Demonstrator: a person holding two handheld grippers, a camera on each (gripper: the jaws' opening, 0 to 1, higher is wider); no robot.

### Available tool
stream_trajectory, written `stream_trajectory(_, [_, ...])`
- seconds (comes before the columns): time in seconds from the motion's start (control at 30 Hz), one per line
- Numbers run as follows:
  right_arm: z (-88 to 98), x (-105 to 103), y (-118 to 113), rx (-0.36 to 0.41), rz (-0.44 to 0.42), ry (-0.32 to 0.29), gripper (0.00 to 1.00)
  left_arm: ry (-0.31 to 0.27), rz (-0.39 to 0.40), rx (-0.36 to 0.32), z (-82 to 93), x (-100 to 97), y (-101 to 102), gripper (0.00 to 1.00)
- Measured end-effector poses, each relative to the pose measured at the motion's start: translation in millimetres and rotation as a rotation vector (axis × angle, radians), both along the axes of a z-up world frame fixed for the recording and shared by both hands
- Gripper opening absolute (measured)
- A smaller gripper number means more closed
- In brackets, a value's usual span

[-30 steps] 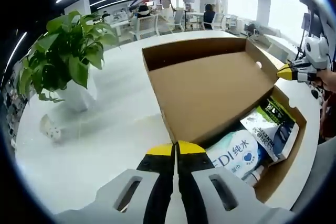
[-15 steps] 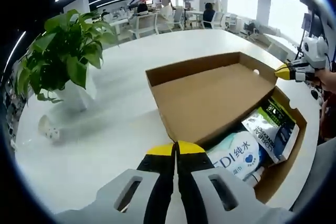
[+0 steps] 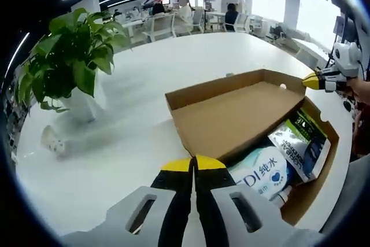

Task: Operate the shoe box by opening the lid, removing the specified soft item, and placing it in the target area until the item is outside and the box remains undamaged.

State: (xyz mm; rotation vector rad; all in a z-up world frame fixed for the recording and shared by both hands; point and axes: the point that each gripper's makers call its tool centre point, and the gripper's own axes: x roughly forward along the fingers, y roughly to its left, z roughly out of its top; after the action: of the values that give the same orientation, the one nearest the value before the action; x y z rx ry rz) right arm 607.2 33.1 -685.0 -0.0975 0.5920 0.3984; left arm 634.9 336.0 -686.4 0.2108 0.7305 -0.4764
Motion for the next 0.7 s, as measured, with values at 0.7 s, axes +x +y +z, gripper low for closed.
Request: stream_trajectory(0.7, [-4.5,3.0,0.7,0.003,0.000,0.008,0.00,0.004,0.019,-0.004,-3.1,4.1,0.6,0.00])
